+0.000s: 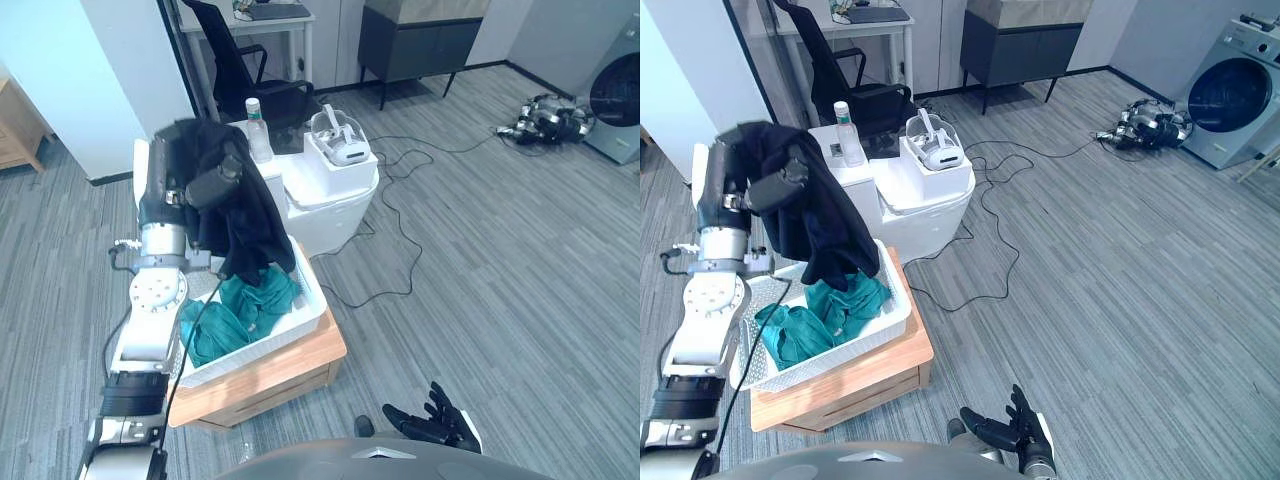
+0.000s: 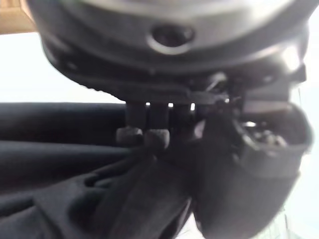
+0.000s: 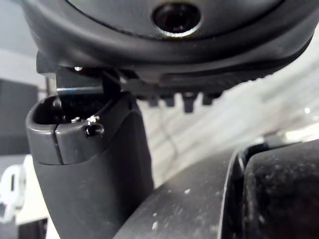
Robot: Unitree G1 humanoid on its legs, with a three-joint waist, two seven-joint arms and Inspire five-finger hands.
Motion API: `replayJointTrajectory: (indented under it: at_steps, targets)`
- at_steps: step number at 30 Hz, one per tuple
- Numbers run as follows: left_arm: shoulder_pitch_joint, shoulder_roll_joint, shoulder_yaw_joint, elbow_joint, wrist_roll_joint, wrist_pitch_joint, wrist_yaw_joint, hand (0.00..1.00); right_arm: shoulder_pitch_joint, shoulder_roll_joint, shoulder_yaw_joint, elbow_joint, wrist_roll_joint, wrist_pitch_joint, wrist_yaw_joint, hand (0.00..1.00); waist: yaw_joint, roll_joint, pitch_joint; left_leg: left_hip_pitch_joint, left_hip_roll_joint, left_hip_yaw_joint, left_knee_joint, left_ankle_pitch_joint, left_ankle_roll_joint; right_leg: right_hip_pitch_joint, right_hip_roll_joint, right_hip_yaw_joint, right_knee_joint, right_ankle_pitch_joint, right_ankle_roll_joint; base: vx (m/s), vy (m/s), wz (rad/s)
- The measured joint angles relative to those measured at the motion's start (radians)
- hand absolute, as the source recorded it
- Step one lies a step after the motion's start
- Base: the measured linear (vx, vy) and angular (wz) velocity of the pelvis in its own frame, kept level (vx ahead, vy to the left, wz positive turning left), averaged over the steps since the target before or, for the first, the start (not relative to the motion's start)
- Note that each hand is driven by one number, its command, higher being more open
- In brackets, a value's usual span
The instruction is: Tidy up the quilt and then pick up the clothes from the bed and put them into the laundry hamper
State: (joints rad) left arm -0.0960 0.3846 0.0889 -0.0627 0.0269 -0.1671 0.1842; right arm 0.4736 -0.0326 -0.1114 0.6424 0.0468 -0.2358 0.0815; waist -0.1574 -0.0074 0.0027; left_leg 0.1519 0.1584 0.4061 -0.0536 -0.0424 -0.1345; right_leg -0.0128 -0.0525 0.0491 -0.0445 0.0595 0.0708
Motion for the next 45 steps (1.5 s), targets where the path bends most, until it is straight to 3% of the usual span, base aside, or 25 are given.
replayJointTrajectory:
  at_steps: [5,9,19,23,29,34,40,41,45]
  targets:
    - [0.064,0.0,-0.011,0.112,0.023,-0.009,-0.02,0.0,-0.052,0.007,-0.086,0.131,-0.004,-0.021,-0.022,1.0,0.019,-0.001,-0.001,0.012,0.0,-0.004,0.001,0.0,0.001,0.0,-0.002,-0.015,0.028,-0.016,-0.021,-0.02,0.003,0.02]
    - [0.149,-0.012,-0.035,0.111,0.039,-0.073,-0.021,0.0,-0.061,0.004,-0.171,0.203,-0.018,-0.023,-0.05,1.0,0.026,-0.004,-0.003,0.012,-0.004,-0.011,-0.001,0.002,0.003,-0.002,-0.007,-0.024,0.039,-0.026,-0.013,-0.02,0.001,0.05]
    - [0.217,-0.1,-0.035,-0.027,0.063,-0.091,-0.031,0.0,-0.059,-0.001,-0.222,0.293,-0.04,-0.022,-0.067,1.0,0.048,-0.008,-0.008,0.014,-0.007,-0.017,-0.003,0.001,0.003,0.002,-0.016,-0.027,0.043,-0.027,-0.001,0.0,0.003,0.02]
    - [0.25,-0.099,-0.059,0.007,0.065,-0.064,-0.069,0.0,-0.059,-0.004,-0.204,0.285,-0.04,-0.023,-0.068,1.0,0.048,-0.008,-0.009,0.014,-0.007,-0.016,-0.002,0.001,0.003,0.002,-0.015,-0.028,0.043,-0.027,-0.001,0.0,0.0,0.0]
    - [0.229,-0.082,-0.118,0.352,0.175,0.058,-0.089,0.0,-0.061,-0.019,-0.153,0.281,-0.04,-0.026,-0.067,1.0,0.042,-0.006,-0.009,0.003,-0.007,-0.001,-0.002,0.0,0.002,-0.017,-0.014,-0.017,0.042,-0.025,0.002,-0.02,-0.002,-0.06]
    - [0.122,-0.016,-0.132,0.597,0.182,0.133,-0.082,0.0,-0.089,-0.027,-0.127,0.281,-0.039,-0.023,-0.069,1.0,0.024,-0.013,0.017,-0.049,-0.009,0.001,-0.001,0.008,0.003,-0.074,-0.013,-0.01,0.045,-0.018,0.008,0.0,0.0,0.0]
    - [0.001,0.021,-0.131,0.655,0.219,0.173,-0.018,0.0,-0.11,-0.043,-0.112,0.253,-0.039,-0.016,-0.071,1.0,0.016,0.01,0.067,-0.057,-0.01,0.004,0.001,0.003,0.002,-0.083,-0.014,-0.003,0.046,-0.017,0.008,0.05,-0.007,-0.02]
    - [-0.027,0.027,-0.128,0.664,0.219,0.173,-0.003,1.0,-0.111,-0.045,-0.111,0.245,-0.038,-0.016,-0.071,1.0,0.016,0.012,0.076,-0.057,-0.009,0.008,0.004,0.0,0.002,-0.086,-0.014,0.001,0.049,-0.017,0.008,0.04,0.003,-0.07]
    - [-0.097,0.028,-0.107,0.694,0.22,0.173,0.022,1.0,-0.126,-0.062,-0.089,0.234,-0.03,-0.018,-0.073,1.0,0.013,0.029,0.107,-0.066,-0.005,0.022,0.037,-0.02,0.002,-0.093,-0.014,0.015,0.062,-0.022,0.001,0.01,-0.001,-0.11]
